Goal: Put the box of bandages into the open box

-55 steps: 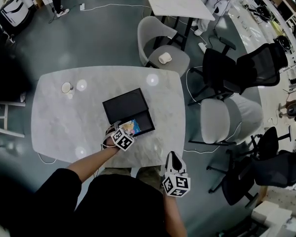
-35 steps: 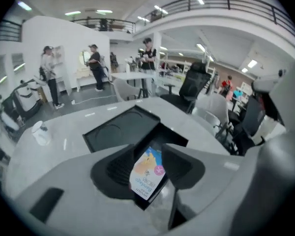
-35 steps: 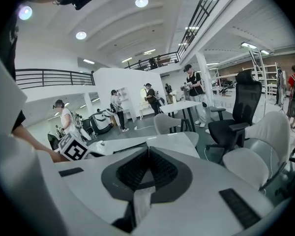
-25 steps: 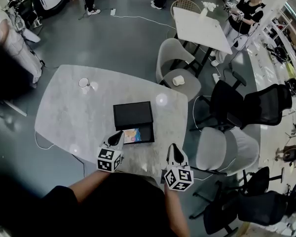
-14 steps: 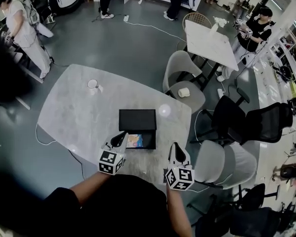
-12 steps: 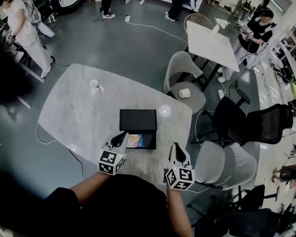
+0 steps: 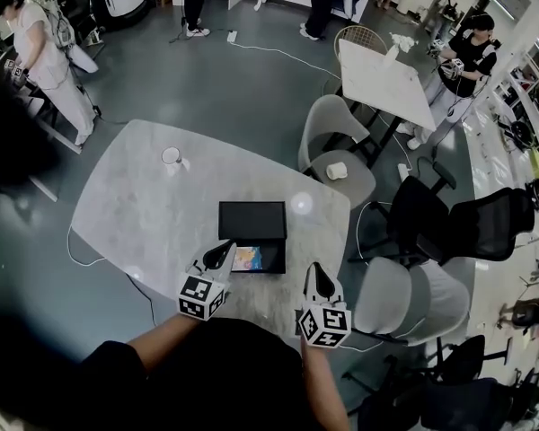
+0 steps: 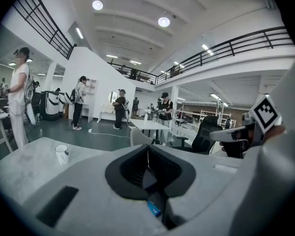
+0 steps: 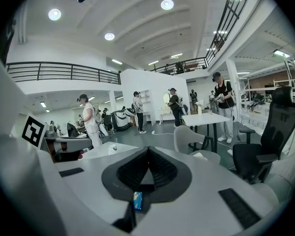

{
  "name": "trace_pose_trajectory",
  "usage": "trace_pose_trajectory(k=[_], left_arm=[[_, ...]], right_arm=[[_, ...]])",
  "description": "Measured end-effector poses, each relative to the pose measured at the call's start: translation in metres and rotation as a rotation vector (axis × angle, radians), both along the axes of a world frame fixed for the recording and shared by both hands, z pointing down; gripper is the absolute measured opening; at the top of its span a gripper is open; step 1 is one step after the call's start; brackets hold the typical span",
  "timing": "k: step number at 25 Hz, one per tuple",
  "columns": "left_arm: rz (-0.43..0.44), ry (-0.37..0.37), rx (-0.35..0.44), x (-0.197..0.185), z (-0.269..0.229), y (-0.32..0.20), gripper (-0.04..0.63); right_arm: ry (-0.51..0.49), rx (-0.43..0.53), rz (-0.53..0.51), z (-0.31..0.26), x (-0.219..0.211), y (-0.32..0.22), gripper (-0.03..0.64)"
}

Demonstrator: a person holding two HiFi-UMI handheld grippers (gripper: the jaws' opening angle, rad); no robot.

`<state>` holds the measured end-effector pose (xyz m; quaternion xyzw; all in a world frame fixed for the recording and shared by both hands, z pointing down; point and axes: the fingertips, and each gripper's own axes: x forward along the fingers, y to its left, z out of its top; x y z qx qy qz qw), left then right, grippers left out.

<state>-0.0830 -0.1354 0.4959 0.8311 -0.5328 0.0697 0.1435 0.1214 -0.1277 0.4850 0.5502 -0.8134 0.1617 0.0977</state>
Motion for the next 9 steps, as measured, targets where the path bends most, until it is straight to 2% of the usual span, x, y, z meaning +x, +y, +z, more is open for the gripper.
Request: trace_pose_trajectory(k=[9], left_arm=[[0.018, 0.007, -0.002, -0.015, 0.003, -0.003, 0.018]], right_arm=[[0.019, -0.011, 0.003, 0.005, -0.016, 0.001, 0.012]])
